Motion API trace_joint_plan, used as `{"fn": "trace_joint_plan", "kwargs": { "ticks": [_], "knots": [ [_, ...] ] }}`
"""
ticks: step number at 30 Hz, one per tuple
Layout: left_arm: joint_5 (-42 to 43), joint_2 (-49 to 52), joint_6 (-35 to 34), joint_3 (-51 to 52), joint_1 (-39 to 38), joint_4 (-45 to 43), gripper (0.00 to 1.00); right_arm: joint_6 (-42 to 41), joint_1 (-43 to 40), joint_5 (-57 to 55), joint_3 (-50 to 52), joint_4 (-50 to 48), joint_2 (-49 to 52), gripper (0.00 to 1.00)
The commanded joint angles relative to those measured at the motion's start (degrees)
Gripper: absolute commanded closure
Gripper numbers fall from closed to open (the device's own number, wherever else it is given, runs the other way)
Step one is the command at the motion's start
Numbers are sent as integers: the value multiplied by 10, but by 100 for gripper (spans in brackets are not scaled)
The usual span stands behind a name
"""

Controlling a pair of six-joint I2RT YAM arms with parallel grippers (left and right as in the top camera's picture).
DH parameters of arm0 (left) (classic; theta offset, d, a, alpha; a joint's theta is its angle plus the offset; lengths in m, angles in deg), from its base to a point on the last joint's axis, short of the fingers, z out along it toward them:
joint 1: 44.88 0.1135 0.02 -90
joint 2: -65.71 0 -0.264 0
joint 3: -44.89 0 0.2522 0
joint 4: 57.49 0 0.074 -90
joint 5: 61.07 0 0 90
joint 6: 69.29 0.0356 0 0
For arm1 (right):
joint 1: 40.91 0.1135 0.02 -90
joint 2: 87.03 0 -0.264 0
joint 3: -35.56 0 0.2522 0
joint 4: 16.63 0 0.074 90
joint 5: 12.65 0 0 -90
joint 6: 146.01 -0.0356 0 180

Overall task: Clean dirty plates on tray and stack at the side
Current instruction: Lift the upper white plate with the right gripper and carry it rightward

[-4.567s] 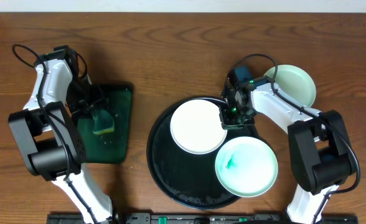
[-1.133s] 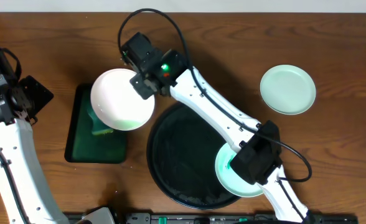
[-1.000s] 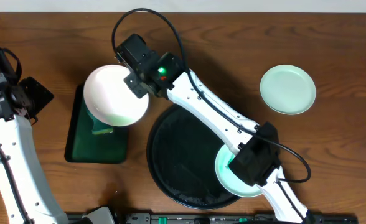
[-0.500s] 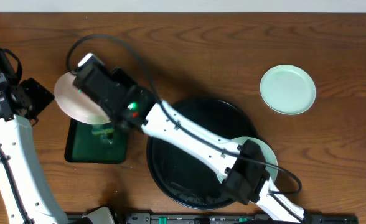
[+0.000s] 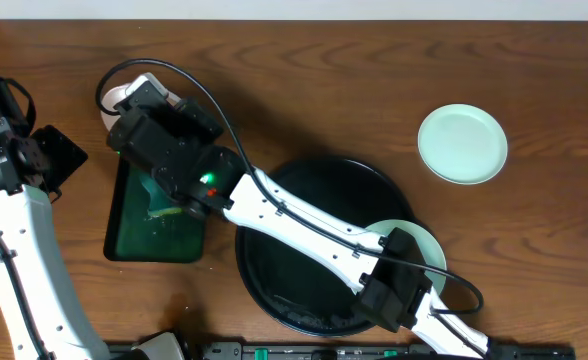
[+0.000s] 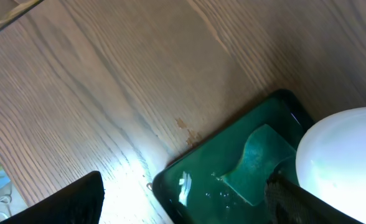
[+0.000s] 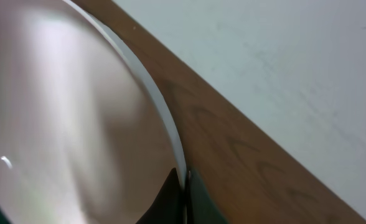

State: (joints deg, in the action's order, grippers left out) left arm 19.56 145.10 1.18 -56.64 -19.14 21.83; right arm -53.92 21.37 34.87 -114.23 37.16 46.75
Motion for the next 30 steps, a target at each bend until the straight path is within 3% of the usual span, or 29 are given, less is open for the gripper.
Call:
{"fn": "trace_joint_plan", "kwargs": {
  "ticks": [1,15,23,30],
  "knots": [
    [-5,0,-5,-3,3,2,16,5,9,-40,-15,-5,8,99],
    [-1,0,-5,-3,3,6,16,13,19,-65,7,-15,8,99],
    [-1,0,-5,-3,3,5,16,-142,-36,81,7,128,8,99],
    [26,4,-5,-3,3,8,16,-229,-163,315,-17,219,7,99]
  ]
}}
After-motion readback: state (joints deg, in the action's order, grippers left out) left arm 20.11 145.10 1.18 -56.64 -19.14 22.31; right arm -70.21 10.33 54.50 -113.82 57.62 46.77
